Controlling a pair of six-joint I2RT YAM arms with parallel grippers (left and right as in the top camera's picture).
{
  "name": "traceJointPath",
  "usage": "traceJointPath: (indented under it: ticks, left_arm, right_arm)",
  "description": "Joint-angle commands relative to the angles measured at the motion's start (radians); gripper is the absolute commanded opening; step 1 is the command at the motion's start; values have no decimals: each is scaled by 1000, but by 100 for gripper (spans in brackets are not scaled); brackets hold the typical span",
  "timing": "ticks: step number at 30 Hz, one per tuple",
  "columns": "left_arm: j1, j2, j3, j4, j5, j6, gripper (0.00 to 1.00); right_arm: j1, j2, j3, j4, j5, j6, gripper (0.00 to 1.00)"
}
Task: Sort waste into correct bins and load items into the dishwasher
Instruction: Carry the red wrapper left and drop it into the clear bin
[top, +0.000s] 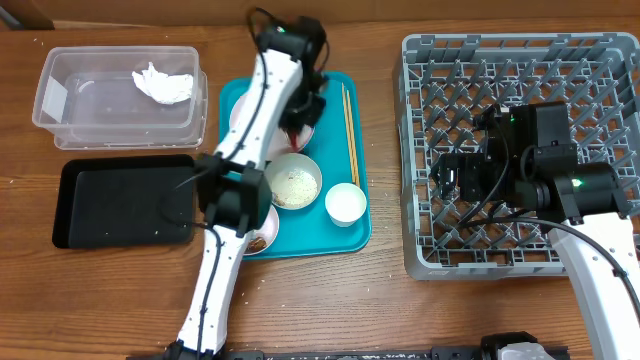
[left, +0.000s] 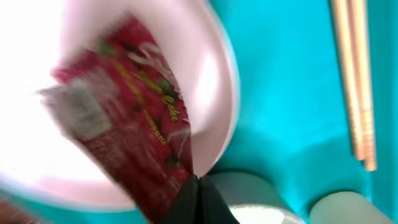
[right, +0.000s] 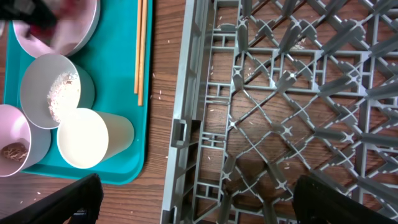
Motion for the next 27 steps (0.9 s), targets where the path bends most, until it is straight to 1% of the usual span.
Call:
traceJointPath:
  ticks: [1, 4, 7, 9, 13, 14, 15, 16, 17, 18, 19, 20, 23, 25, 26, 27]
  left_arm:
    - [102, -274, 126, 18, -106, -162, 4]
    - [197, -363, 127, 57, -221, -277, 4]
    - [264, -352, 122, 69, -229, -286, 4]
    - [330, -308, 106, 92, -229, -290, 4]
    - [404, -209, 95, 145, -224, -290, 4]
    - [417, -176, 95, 151, -220, -289, 14]
    - [423, -159, 95, 153, -216, -289, 27]
    - [429, -135, 95, 151, -207, -288, 52]
    - [432, -124, 95, 147, -193, -281, 68]
    - [435, -116, 95, 143, -170, -267, 88]
    - [434, -123, 97, 144, -168, -262, 97]
    - [434, -133, 100, 143, -168, -258, 100]
    - [433, -213, 118, 88, -117, -259, 100]
    - [427, -315, 118, 9, -99, -268, 100]
    - [422, -359, 116, -3, -86, -261, 100]
    - [419, -397, 109, -3, -40, -234, 99]
  right_arm:
    - [-4, -1, 19, 6, -9, 0, 100]
    - [-4, -1, 19, 11, -9, 0, 100]
    - [-4, -1, 19, 11, -9, 0, 100]
    - [-4, -1, 19, 11, -10, 0, 100]
    - [-4, -1, 19, 11, -9, 0, 100]
    - [-4, -1, 19, 11, -9, 0, 100]
    - [-4, -1, 19, 11, -9, 0, 100]
    - [-4, -1, 19, 11, -9, 0, 100]
    - [-4, -1, 19, 12, -9, 0, 100]
    - [-4, -1, 19, 13, -9, 0, 100]
    - [-4, -1, 19, 16, -9, 0, 100]
    - [-4, -1, 19, 17, -9, 0, 100]
    - [-4, -1, 19, 20, -9, 0, 100]
    - [-4, -1, 19, 22, -9, 0, 100]
    - [-4, -1, 19, 22, -9, 0, 100]
    - [-4, -1, 19, 22, -9, 0, 100]
